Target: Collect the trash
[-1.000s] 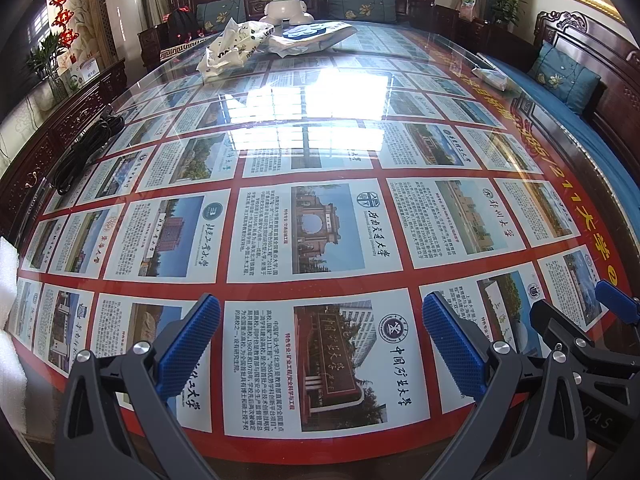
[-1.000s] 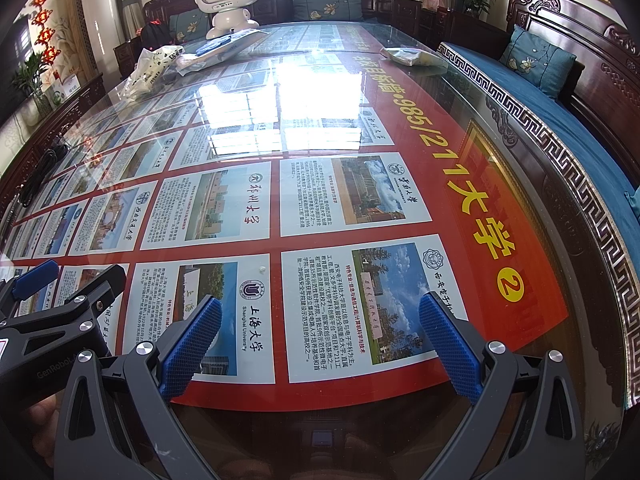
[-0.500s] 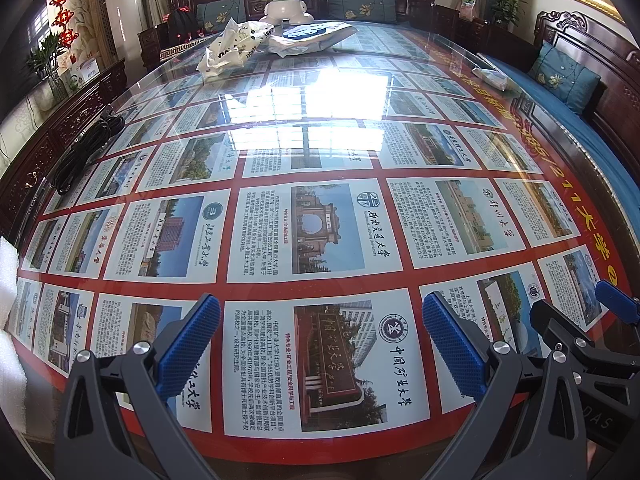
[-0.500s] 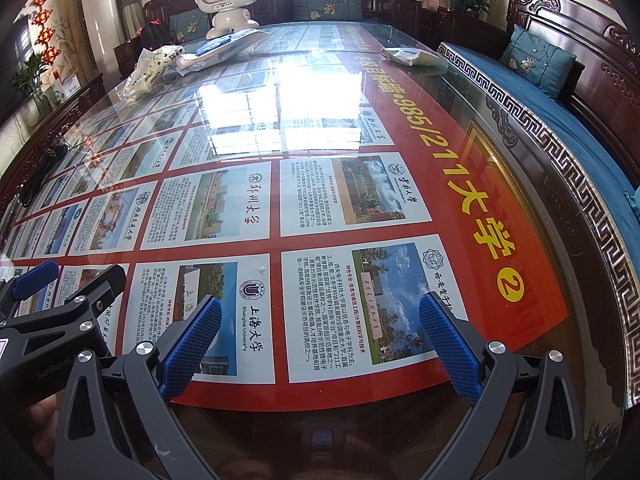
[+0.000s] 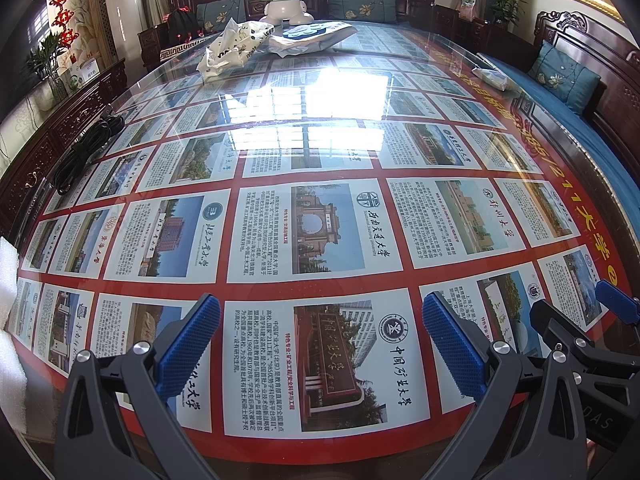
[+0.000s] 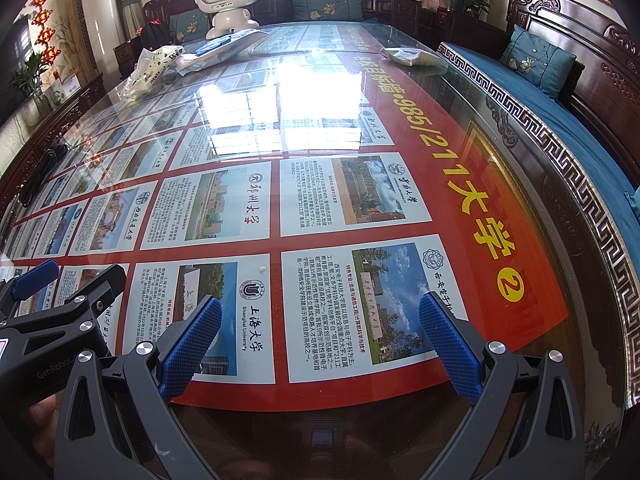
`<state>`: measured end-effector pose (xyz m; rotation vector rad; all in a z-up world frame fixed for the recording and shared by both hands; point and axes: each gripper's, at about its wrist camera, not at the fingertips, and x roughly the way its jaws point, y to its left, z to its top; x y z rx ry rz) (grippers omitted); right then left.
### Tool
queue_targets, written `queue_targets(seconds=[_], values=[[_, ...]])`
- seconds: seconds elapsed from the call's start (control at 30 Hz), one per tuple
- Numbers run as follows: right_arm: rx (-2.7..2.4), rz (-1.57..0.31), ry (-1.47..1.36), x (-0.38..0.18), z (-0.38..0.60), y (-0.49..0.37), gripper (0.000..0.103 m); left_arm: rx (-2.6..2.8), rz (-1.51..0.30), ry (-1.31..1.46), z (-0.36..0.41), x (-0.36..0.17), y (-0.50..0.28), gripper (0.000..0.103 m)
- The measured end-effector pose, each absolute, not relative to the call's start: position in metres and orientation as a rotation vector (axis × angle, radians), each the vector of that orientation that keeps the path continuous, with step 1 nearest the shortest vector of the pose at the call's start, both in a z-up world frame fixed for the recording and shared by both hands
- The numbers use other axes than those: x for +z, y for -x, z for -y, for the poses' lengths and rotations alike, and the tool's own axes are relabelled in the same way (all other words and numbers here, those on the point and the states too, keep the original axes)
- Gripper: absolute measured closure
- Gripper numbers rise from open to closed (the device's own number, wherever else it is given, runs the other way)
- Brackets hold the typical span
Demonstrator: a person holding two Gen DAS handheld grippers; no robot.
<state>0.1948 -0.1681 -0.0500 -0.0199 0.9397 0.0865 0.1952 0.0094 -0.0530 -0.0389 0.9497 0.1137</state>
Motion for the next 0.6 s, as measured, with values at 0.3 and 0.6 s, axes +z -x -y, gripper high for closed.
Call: queue_targets(seconds=[0.3, 0.6], values=[[0.086, -0.940, 0.020, -0.050, 0.168, -0.195, 0.008, 0.115, -0.949, 0.037, -0.009, -0.053, -0.195, 0.002], [0.195, -0.856, -0.151, -0.037, 0.184, -0.177, 0.008, 0.081, -0.890, 0.026, -0.005, -0.044, -0.182, 0.004]])
